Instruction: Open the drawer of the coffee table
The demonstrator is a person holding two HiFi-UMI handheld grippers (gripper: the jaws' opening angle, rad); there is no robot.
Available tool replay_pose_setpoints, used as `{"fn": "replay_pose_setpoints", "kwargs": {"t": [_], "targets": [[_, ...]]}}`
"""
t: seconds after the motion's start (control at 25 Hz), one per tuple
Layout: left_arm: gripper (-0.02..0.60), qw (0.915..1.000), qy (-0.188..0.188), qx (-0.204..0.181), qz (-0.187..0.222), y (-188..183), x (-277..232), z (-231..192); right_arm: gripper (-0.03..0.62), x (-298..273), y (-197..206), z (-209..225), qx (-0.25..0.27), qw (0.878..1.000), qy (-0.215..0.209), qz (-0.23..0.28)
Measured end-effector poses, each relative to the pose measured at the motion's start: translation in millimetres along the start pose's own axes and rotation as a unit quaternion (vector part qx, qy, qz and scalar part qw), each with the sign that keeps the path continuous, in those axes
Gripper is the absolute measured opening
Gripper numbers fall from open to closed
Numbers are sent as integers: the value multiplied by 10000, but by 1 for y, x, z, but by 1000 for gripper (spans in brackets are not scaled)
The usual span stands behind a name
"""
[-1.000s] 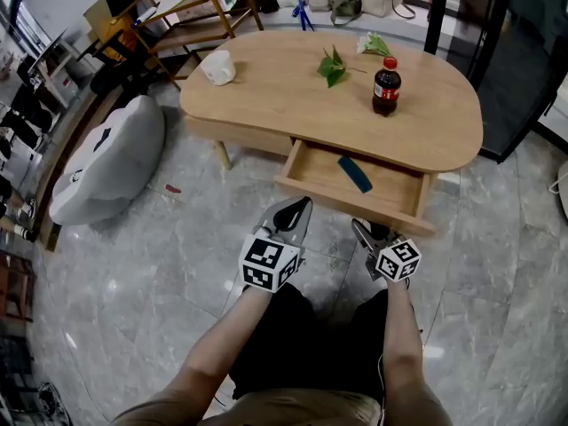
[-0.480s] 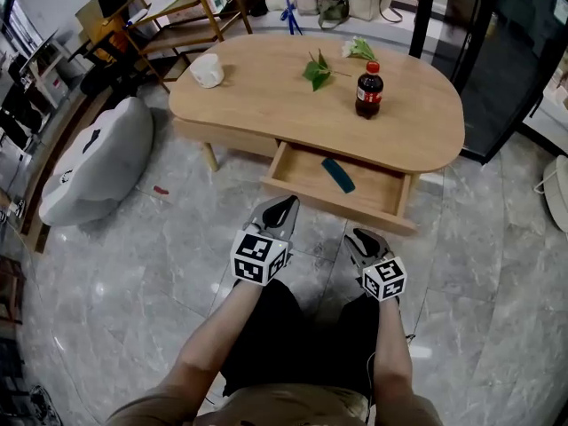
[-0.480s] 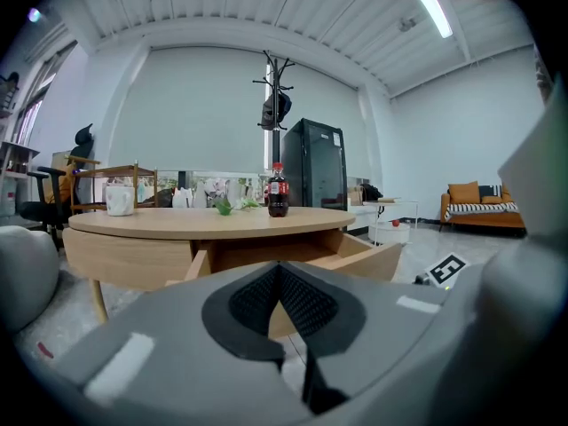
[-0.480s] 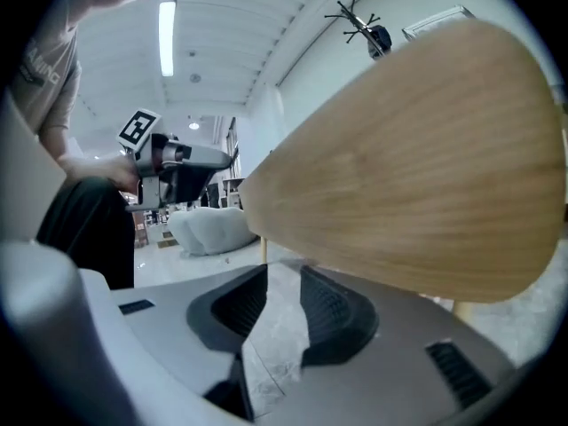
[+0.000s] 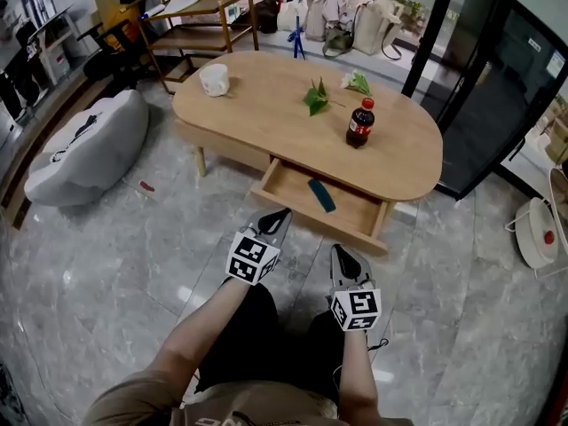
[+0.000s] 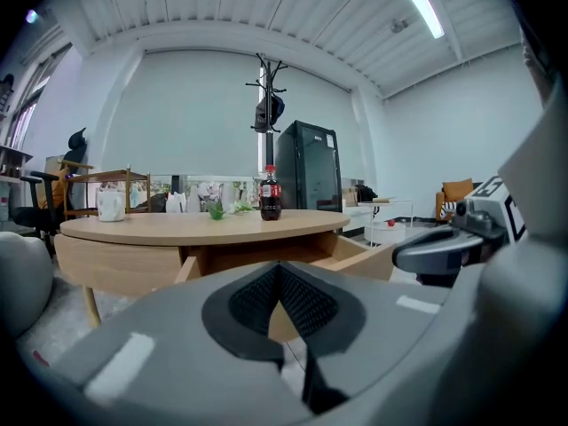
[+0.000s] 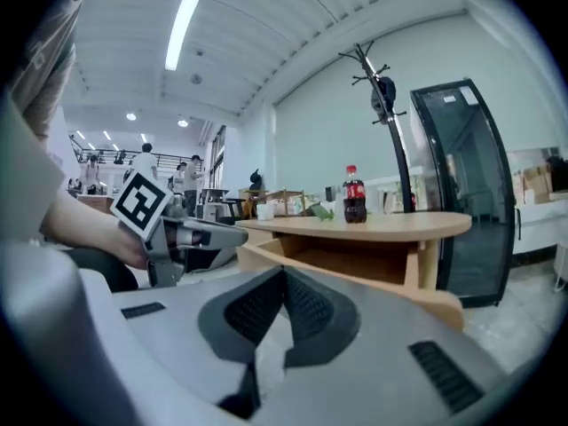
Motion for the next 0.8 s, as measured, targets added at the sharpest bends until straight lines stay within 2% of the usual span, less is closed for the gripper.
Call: {"fn": "replay_pose_setpoints", "kwargs": {"t": [0.28, 0.52, 0.68, 0.8], "targets": [[-9, 9997, 120, -72, 186, -10, 1, 14, 6, 7, -41, 20, -284, 9990, 225, 273], [-9, 9988, 20, 105, 483, -23, 11, 15, 6, 2, -45, 23, -219, 9990, 350, 171], [-9, 9990, -45, -11, 438, -25, 11, 21, 6, -10, -43, 23, -195, 9990, 346, 184], [-9, 9980, -17, 369, 508, -18, 2, 24, 6, -20, -44, 20, -254, 9990, 324, 175]]}}
Point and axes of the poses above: the fingertips, and each gripper's own axes: x backward along the fingers, z to its right, y out of its underside, the point moved 6 cm from there along x, backward along the fingers, and after that the axes turned 14 degrees about y, right-handed, at the moved point
